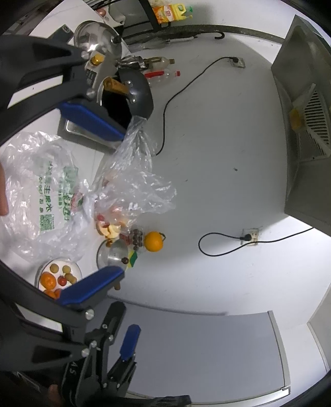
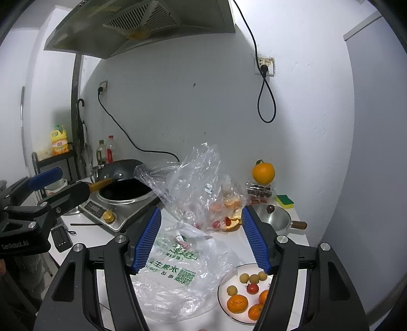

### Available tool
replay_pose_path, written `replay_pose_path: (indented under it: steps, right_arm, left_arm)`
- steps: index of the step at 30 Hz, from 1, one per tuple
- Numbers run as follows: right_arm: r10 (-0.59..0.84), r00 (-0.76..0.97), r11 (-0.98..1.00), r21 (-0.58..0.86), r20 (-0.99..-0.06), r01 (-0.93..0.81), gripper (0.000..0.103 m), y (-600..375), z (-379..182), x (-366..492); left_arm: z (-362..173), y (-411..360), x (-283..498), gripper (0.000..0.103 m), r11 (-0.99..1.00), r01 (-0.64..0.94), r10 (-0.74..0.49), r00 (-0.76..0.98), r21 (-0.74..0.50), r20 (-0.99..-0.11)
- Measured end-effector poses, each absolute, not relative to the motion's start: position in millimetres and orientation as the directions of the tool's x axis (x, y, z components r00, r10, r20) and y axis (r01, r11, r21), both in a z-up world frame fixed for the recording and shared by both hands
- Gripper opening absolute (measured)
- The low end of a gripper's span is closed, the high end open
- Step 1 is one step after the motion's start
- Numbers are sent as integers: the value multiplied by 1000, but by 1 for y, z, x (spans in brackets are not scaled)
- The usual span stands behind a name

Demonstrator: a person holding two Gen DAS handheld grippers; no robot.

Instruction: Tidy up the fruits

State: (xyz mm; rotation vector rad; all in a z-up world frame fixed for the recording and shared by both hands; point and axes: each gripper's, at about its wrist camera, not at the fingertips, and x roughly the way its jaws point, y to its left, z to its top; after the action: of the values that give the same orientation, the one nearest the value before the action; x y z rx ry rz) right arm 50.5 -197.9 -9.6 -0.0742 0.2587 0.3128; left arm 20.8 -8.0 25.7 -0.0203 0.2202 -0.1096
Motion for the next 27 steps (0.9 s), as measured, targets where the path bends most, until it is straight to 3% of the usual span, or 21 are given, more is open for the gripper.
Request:
replay_pose_path:
  steps: [27]
  right_arm:
    - [283,919,952,-38,-275,-305,69,-198,-13,61]
  left_arm:
    - [22,-7,29,100,991,129,-136,965,-45,-225]
